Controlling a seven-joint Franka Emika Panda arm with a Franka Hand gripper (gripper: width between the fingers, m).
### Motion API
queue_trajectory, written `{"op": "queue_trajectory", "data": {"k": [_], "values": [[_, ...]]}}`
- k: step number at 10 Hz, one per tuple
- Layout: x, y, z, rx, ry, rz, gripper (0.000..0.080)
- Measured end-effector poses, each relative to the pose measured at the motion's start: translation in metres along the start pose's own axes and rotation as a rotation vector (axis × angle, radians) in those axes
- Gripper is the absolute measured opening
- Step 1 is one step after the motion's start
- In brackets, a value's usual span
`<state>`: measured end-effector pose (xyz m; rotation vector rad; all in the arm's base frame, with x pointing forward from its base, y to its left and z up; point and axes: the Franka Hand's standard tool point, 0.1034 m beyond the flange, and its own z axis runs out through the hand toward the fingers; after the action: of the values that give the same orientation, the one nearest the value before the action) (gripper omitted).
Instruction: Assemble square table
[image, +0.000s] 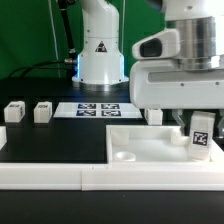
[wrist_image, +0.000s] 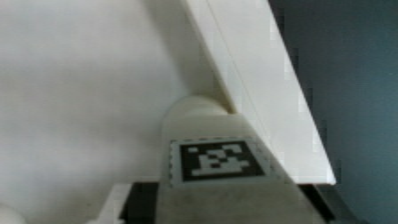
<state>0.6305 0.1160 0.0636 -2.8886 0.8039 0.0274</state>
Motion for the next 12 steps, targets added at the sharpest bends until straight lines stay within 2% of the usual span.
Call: {"op": "queue_trajectory", "data": {"k": [3, 5, 6, 7, 9, 10, 11, 12], "values": [[0.0026, 0.0014, -0.0013, 0.009, 0.000, 0.227, 0.0291], [-0.0003, -0.0004, -0.0008, 0.002, -0.003, 0.467, 0.0291], [0.0003, 0.0000, -0.0004, 0.013, -0.008, 0.579, 0.0291], [0.0012, 0.0014, 0.0011, 0.036, -0.016, 0.732, 0.0291], [-0.0011, -0.0003, 0.0023, 0.042, -0.016, 0.887, 0.0291], [-0.0013, -0.0002, 0.0028, 0.042, -0.017, 0.874, 0.0366], [-0.0014, -0.0001, 0.0033, 0.041, -0.017, 0.848, 0.0366], [-0.0014, 0.0000, 0.0034, 0.041, -0.017, 0.841, 0.0561]]}}
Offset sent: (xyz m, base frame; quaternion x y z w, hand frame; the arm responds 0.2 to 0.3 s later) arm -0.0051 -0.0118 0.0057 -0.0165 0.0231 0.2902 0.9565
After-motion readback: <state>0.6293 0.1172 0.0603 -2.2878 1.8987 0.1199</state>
